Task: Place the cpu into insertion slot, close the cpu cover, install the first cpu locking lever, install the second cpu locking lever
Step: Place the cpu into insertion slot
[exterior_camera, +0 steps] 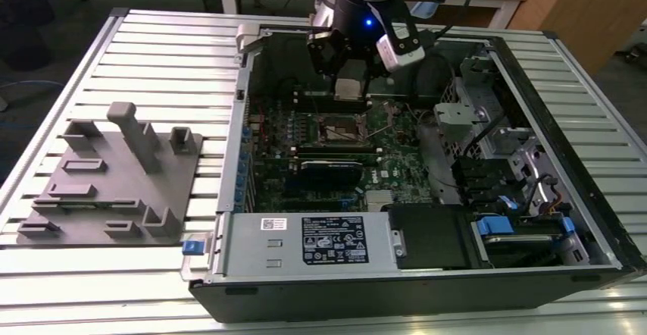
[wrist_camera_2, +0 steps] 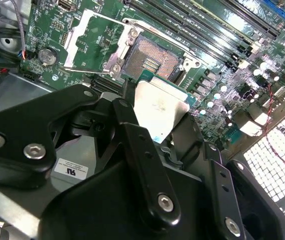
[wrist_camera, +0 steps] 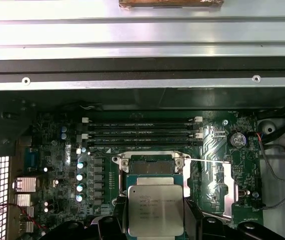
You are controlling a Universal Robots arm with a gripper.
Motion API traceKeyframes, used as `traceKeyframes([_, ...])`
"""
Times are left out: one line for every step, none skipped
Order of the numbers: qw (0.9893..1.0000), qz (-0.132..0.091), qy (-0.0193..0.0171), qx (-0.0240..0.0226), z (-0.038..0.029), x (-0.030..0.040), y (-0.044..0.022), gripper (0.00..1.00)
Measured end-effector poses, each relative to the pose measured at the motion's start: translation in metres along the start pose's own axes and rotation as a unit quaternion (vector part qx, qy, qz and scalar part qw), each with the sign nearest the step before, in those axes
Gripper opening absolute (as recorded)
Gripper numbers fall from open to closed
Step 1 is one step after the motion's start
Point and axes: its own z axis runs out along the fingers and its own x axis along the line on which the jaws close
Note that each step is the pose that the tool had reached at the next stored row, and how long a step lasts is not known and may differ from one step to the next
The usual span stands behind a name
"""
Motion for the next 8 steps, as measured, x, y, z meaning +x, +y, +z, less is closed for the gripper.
traceKeyframes([1.0000, 0.000, 0.0000, 0.0000, 0.0000, 0.0000, 0.0000, 0.54])
traceKeyframes([1.0000, 0.000, 0.0000, 0.0000, 0.0000, 0.0000, 0.0000, 0.54])
traceKeyframes([1.0000, 0.000, 0.0000, 0.0000, 0.0000, 0.0000, 0.0000, 0.54])
traceKeyframes([1.0000, 0.000, 0.0000, 0.0000, 0.0000, 0.0000, 0.0000, 0.54])
traceKeyframes([1.0000, 0.000, 0.0000, 0.0000, 0.0000, 0.0000, 0.0000, 0.54])
traceKeyframes([1.0000, 0.000, 0.0000, 0.0000, 0.0001, 0.0000, 0.0000, 0.54])
traceKeyframes([1.0000, 0.000, -0.0001, -0.0002, 0.0007, 0.0000, 0.0000, 0.54])
traceKeyframes([1.0000, 0.000, -0.0001, -0.0002, 0.0017, 0.0000, -0.0001, 0.54])
